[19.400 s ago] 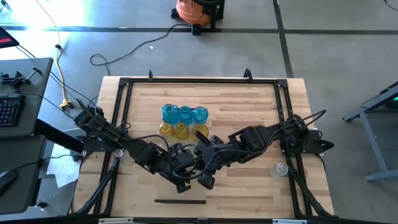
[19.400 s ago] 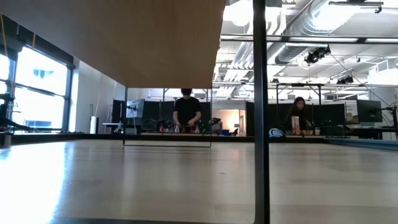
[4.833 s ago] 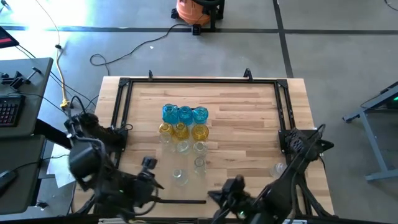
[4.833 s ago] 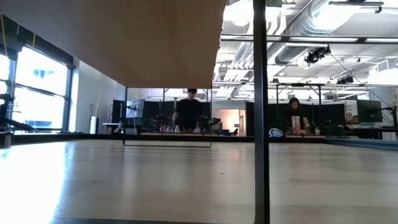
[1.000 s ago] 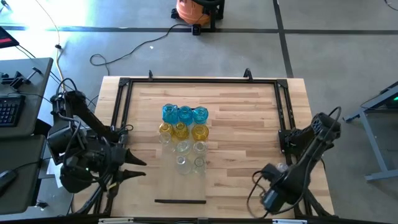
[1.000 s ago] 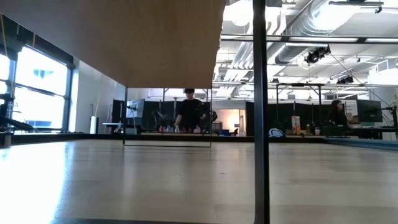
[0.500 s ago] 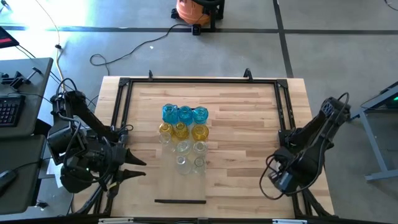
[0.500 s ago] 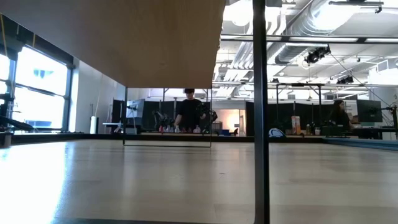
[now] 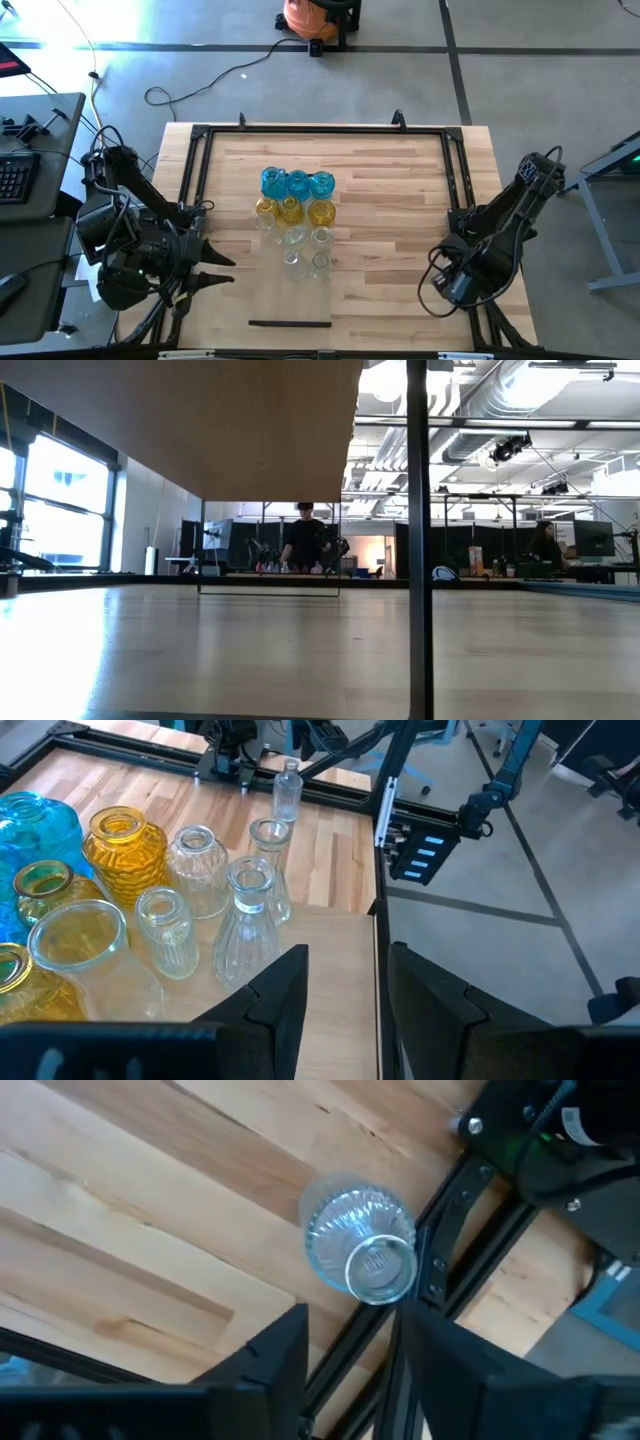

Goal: Sort vases onto shelf
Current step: Put the transparent vase on the shelf to align with the other transparent vases

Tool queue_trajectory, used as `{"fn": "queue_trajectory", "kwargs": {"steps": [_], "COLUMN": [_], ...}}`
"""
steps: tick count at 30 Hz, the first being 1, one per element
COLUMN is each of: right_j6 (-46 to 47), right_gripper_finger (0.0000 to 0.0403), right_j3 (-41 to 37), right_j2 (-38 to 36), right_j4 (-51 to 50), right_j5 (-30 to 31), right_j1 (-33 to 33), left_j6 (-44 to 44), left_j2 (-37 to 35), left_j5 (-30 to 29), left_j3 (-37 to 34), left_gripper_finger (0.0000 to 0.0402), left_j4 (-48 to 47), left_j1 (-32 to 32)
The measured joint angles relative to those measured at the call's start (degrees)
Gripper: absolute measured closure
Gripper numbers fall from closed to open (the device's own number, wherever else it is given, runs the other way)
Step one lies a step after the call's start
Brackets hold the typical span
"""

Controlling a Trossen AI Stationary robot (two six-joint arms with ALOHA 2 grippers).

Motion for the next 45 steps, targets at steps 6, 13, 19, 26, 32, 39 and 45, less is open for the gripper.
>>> {"fn": "queue_trajectory", "kwargs": {"steps": [6,13,19,26,32,39,45], "right_j6": [1.11,0.61,0.63,0.98,0.50,-1.78,-2.23], "right_gripper_finger": [0.0244,0.0265,0.0274,0.0274,0.0313,0.0389,0.0396], "right_j3": [0.00,-4.19,-7.83,-10.10,-9.15,-8.92,-8.27], "right_j2": [0.28,0.91,0.92,0.66,0.87,0.81,1.00], "right_j4": [0.59,4.58,8.11,10.85,9.85,10.78,11.78], "right_j5": [3.01,3.73,2.22,1.53,-0.29,-1.27,-3.05], "right_j1": [0.00,0.00,0.00,-0.03,-0.02,-0.02,0.00], "left_j6": [-0.04,-0.06,-0.04,-0.02,0.02,0.52,0.52], "left_j2": [0.00,0.00,0.00,0.00,0.00,0.00,0.00], "left_j5": [0.00,0.00,0.00,0.00,0.00,-0.02,0.00], "left_j3": [0.00,-0.02,-0.04,-0.04,-0.04,-0.04,-0.04], "left_gripper_finger": [0.0273,0.0273,0.0273,0.0273,0.0273,0.0273,0.0273], "left_j4": [0.02,0.05,0.06,0.04,0.04,0.02,0.02], "left_j1": [0.00,0.00,0.01,0.00,0.01,0.04,0.02]}}
